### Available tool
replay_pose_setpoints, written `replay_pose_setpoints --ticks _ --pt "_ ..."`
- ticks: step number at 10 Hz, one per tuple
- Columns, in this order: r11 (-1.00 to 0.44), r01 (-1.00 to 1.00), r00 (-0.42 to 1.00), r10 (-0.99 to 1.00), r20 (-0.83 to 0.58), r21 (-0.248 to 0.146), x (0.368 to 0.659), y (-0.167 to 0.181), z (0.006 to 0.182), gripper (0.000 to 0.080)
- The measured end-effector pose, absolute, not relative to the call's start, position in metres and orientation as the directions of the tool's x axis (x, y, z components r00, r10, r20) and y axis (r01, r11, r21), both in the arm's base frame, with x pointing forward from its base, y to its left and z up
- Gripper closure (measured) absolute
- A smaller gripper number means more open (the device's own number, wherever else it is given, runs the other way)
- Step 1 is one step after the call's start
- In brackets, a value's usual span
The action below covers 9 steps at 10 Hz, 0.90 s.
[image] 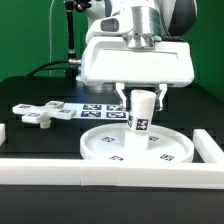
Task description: Assemble round table
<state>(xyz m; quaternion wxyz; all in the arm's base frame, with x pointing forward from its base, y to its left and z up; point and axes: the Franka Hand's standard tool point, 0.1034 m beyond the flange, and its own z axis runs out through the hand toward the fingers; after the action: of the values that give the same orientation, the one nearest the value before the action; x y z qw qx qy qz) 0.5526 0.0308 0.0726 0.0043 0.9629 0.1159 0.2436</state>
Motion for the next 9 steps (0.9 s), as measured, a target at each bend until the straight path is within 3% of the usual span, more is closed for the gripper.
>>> replay_pose_setpoints --ticks 1,2,8,9 --pt "-0.973 0.221 0.854 0.225 0.468 0.065 0.553 0.031 0.073 0.0222" --pt "-0.973 0.222 0.854 0.226 0.469 0.064 0.554 0.031 0.077 0.0173" --pt "-0.974 0.219 0.857 0.224 0.463 0.066 0.564 0.022 0.118 0.015" --pt "-0.974 0.22 0.86 0.224 0.458 0.064 0.563 0.022 0.114 0.015"
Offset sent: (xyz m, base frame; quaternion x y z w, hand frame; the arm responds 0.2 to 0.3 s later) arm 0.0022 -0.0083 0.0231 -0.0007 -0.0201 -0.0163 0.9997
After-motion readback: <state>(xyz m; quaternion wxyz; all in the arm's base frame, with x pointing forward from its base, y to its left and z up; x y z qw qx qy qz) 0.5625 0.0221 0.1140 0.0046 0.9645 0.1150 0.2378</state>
